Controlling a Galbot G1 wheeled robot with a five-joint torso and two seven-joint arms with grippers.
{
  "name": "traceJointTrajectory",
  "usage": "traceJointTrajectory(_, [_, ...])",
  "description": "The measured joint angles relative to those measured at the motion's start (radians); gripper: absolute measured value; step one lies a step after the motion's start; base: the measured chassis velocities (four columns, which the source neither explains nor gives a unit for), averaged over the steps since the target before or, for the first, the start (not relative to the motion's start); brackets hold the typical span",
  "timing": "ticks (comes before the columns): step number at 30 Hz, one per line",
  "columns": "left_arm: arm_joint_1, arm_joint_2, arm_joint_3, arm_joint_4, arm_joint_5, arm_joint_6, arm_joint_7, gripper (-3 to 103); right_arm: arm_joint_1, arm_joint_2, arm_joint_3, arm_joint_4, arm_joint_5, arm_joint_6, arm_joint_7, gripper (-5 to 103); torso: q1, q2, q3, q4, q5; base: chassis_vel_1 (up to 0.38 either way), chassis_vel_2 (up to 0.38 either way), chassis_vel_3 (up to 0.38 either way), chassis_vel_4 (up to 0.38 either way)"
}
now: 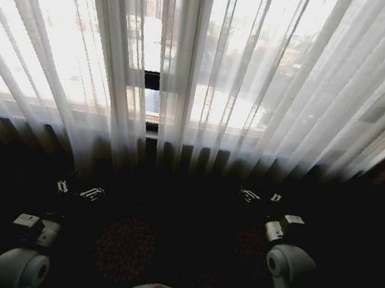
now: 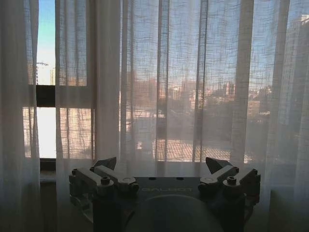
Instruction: Open the curtains by pulling them apart, changing their state from closed to fully open.
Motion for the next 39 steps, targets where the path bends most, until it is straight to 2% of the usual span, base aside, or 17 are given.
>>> traceJointTrajectory(9, [0.004, -0.019, 0.009, 0.012, 0.023, -0.027, 0.000, 100, -0.010, 0.006, 0.001, 0.000, -0.075, 0.015, -0.029, 100, 0.000, 0.000, 0.000, 0.0000, 0.0000, 0.000, 0.000, 0.000, 0.000])
traceJointTrajectory(18, [0.001, -0.019, 0.008, 0.016, 0.024, -0.034, 0.002, 100, -0.012, 0.008, -0.006, -0.011, -0.090, 0.020, -0.030, 100, 0.000, 0.000, 0.000, 0.0000, 0.0001, -0.024, 0.020, 0.022, -0.016])
traceJointTrajectory(39, [-0.005, -0.023, 0.021, 0.053, 0.032, -0.060, 0.040, 100, -0.007, 0.016, -0.042, -0.030, -0.119, 0.022, -0.033, 100, 0.000, 0.000, 0.000, -0.0001, -0.0001, -0.182, 0.164, 0.188, -0.170])
